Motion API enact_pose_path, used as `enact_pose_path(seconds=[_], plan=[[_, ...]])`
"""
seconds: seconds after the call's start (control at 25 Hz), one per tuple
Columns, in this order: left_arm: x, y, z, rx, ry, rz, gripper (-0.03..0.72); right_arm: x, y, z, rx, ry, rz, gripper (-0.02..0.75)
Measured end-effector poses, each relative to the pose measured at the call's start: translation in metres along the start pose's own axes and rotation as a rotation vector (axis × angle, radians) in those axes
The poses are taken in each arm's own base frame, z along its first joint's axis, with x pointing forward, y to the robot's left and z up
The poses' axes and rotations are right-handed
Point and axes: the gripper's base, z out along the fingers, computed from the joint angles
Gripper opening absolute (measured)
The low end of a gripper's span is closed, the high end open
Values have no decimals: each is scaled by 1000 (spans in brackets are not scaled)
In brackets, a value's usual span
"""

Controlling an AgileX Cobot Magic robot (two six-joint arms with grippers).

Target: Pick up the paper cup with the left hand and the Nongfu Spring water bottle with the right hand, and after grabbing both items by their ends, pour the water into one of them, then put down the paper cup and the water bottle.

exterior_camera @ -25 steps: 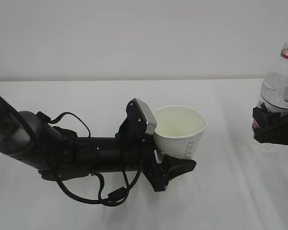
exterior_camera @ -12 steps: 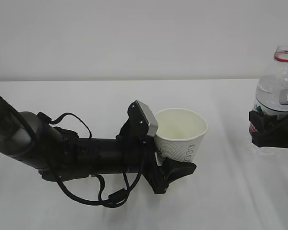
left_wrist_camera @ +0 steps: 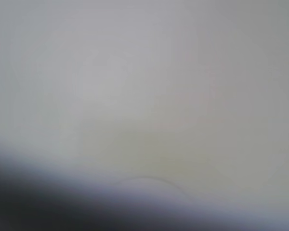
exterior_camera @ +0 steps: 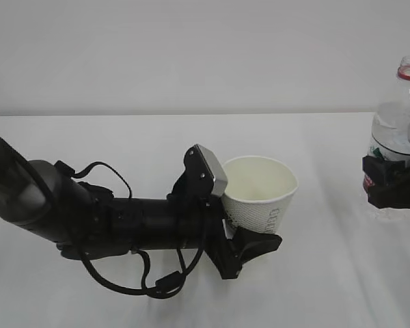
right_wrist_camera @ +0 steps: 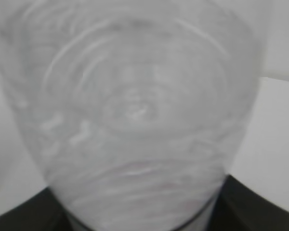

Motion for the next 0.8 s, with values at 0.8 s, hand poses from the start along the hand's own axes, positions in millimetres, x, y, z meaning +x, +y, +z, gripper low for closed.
enact_pose_path(seconds=[0.8], plan=[[-1,-16,8,45,6,6,526,-21,-1,-28,-1,-12,-50,421]])
